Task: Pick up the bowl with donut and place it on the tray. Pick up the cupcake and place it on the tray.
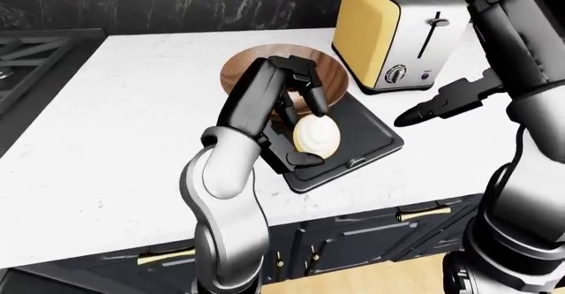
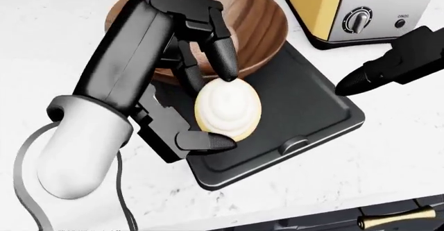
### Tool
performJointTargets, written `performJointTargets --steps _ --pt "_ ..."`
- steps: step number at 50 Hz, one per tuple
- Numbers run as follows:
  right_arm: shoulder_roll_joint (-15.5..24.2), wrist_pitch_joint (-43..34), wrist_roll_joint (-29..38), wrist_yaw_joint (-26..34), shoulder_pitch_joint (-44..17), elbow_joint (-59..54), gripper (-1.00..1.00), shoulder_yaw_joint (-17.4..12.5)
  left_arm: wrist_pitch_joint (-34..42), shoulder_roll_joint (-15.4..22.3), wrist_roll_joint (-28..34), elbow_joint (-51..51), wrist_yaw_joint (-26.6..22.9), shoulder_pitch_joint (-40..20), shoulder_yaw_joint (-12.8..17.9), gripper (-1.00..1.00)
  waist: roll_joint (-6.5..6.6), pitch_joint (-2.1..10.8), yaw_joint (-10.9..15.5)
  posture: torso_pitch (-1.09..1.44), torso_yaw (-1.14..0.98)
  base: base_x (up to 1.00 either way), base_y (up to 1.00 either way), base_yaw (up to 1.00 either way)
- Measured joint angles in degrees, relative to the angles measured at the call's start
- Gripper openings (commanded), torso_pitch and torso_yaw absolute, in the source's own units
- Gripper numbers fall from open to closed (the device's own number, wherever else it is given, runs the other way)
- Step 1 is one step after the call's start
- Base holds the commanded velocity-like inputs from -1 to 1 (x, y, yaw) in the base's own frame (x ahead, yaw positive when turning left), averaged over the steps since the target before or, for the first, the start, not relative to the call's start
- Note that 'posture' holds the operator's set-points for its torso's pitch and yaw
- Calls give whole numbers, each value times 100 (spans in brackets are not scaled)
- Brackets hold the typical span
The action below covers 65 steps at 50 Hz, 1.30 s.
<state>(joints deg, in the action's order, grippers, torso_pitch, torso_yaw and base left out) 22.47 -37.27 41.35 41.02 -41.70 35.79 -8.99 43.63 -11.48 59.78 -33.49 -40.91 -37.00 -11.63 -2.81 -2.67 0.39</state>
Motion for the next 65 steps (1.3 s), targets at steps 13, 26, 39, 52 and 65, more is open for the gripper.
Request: performJointTargets --steps 13,26,39,52,65 --pt "-2 19 -27 0 119 82 100 -56 -262 3 -88 119 311 251 -13 -100 14 26 -6 0 0 0 0 0" --pt "12 77 -106 -82 207 38 100 -82 -530 -30 -157 255 599 460 -70 -100 16 41 -11 0 0 0 0 0" --pt "42 40 -132 -60 260 104 100 -117 -631 -36 -176 281 658 607 -116 -100 15 48 -8 0 0 0 0 0" --pt "66 -22 -128 3 287 217 100 -144 -642 -75 -119 216 627 631 -137 -85 9 56 -9 0 0 0 0 0" --pt "92 7 -203 -23 377 217 100 -187 -672 -68 -157 251 693 673 -133 -65 12 54 -12 0 0 0 0 0"
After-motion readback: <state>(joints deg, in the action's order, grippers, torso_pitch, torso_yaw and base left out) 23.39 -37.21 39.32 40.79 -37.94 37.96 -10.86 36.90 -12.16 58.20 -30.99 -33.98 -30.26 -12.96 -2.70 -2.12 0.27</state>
